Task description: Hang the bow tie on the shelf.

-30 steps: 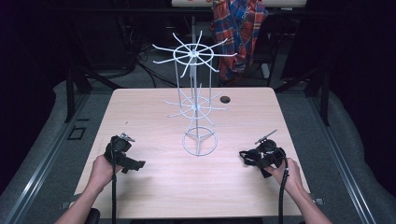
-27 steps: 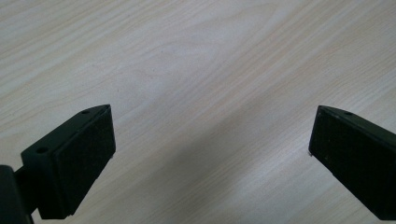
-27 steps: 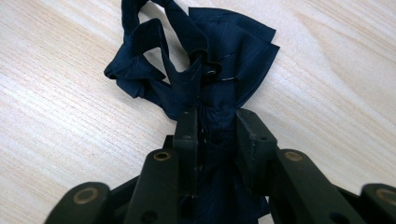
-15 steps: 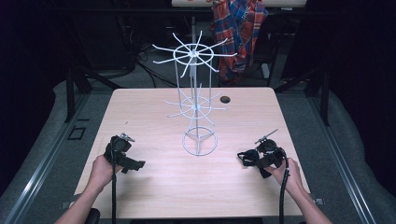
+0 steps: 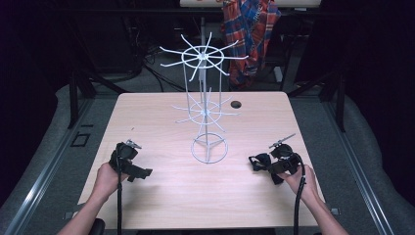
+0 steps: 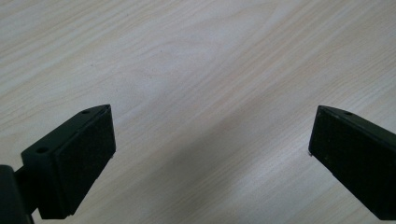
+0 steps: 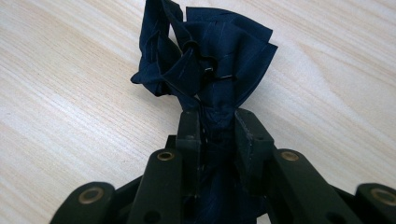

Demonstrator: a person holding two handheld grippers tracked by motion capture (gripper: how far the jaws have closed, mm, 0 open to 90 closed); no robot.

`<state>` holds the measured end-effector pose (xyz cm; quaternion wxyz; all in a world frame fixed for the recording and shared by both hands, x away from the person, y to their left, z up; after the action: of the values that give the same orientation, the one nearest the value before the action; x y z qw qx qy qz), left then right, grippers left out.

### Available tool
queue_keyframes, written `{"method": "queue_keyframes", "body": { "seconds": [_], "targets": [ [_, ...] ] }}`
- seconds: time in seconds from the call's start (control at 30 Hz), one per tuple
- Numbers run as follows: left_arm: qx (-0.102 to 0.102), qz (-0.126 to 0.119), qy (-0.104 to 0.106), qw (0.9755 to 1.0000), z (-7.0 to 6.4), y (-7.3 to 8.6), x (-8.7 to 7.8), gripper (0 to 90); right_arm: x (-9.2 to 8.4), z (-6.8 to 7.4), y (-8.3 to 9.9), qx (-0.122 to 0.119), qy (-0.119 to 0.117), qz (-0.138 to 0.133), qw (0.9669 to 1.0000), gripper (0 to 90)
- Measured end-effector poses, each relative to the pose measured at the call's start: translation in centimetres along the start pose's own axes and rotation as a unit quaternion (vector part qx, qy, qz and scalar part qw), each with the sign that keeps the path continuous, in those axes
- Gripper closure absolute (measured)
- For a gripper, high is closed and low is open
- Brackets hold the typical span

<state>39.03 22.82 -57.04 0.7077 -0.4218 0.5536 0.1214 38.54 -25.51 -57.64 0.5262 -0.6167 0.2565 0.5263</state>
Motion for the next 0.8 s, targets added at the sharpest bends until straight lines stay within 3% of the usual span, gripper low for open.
{"method": "queue_keyframes", "body": {
  "seconds": [0.07, 0.3, 0.33, 0.57, 0.8],
  "targets": [
    [0.0, 0.0, 0.0, 1.0, 0.0, 0.0, 0.0, 0.7, 0.0, 0.1, 0.0, 0.008, -0.002, -0.01, 0.9999, 73.0],
    [0.0, 0.001, 0.0, 1.0, 0.0, 0.0, 0.0, 0.7, -0.8, -0.1, -0.2, -0.005, 0.0, -0.011, 0.9999, 73.0],
    [0.0, 0.001, 0.0, 1.0, 0.0, 0.0, 0.0, 0.7, -0.8, 0.1, -0.3, 0.004, -0.006, -0.029, 0.9995, 73.0],
    [0.0, 0.001, 0.0, 1.0, 0.0, 0.0, 0.0, 0.7, -1.4, 0.0, -0.5, -0.002, -0.008, -0.034, 0.9994, 73.0],
    [0.0, 0.001, -0.001, 1.0, 0.0, 0.0, 0.0, 0.7, -2.0, 0.5, -0.9, 0.001, -0.026, -0.055, 0.9981, 73.1]
  ]
}}
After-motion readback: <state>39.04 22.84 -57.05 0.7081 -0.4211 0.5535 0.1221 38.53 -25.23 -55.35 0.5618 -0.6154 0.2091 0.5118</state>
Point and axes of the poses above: each handheld gripper's, and its own axes: x roughly forward along the jaws, y roughly out of its underside, z roughly to its left, the point moved 5 cm from there along x, roughly forward along the jaws, and after that the axes turned 8 degrees about x, right-handed, at the moved point
